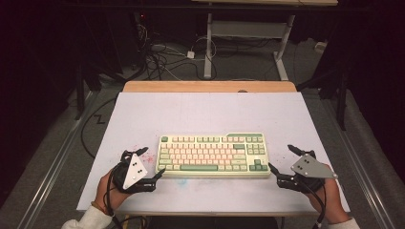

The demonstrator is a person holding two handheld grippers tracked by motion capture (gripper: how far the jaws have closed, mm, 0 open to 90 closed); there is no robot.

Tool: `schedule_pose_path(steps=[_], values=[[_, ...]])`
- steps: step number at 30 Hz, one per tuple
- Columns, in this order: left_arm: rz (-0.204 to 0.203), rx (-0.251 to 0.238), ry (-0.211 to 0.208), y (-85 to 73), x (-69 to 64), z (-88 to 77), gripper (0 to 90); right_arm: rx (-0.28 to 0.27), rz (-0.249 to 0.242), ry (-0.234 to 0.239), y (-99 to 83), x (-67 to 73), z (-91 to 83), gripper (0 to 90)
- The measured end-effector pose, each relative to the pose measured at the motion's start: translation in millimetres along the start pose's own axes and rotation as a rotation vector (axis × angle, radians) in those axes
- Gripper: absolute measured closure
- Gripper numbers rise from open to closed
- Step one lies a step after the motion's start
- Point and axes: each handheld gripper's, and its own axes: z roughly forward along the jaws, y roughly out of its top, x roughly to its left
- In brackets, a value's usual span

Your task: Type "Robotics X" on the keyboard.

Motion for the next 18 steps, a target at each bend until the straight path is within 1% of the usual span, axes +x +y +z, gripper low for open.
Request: schedule_pose_path(steps=[4, 12, 16, 18], values=[[-0.017, 0.007, 0.002, -6.7, 2.5, -1.3, 15.3, 0.007, 0.013, -0.008, -5.7, -2.6, -0.4, 18.7], [-0.034, 0.026, 0.003, -20.5, 3.9, -4.7, 15.2, 0.011, 0.031, -0.036, -20.6, -5.6, -2.5, 18.5], [-0.044, 0.039, -0.001, -27.8, 3.7, -5.1, 15.3, 0.024, 0.031, -0.024, -32.0, -4.3, -3.1, 18.4], [-0.045, 0.053, -0.006, -30.6, 2.3, -4.2, 15.2, 0.031, 0.041, -0.020, -36.7, -4.2, -2.8, 18.3]])
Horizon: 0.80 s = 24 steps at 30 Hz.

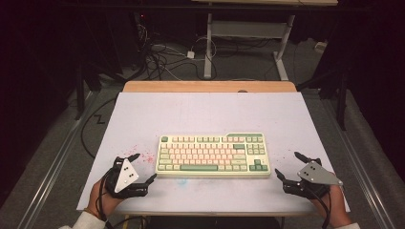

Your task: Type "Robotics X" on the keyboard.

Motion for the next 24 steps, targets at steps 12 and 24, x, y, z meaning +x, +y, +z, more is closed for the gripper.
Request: schedule_pose_path(steps=[12, 24], values=[[0.004, -0.007, -0.008, -3.5, -3.2, -2.1, 15.2, -0.017, -0.006, 0.009, 0.9, 4.4, -1.9, 18.3], [0.009, -0.005, -0.009, -3.4, -3.3, -1.5, 15.2, -0.027, -0.009, 0.005, 3.4, 5.6, -3.2, 18.0]])
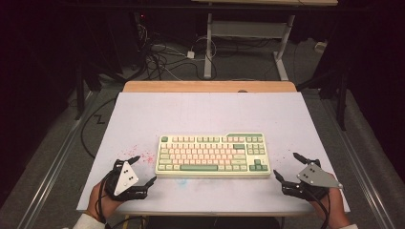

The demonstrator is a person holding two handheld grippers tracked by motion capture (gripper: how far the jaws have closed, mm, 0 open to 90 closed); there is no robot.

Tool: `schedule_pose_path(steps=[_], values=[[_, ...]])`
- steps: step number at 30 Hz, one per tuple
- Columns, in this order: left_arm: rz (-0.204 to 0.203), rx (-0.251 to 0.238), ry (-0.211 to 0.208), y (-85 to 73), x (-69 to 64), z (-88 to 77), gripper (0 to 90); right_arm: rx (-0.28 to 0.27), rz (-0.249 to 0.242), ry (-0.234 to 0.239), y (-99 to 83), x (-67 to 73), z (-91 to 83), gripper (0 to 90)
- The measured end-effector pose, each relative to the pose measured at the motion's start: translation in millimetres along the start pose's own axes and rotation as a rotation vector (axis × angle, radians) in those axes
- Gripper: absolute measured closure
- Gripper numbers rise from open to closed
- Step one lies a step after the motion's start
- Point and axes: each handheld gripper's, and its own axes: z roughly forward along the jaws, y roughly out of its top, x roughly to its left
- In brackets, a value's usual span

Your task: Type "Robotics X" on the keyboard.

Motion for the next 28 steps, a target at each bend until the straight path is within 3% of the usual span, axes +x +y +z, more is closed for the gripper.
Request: schedule_pose_path(steps=[28], values=[[-0.006, 0.003, -0.017, 5.6, 0.0, 6.6, 15.3, -0.001, 0.006, 0.007, -1.9, -1.5, 0.0, 17.5]])
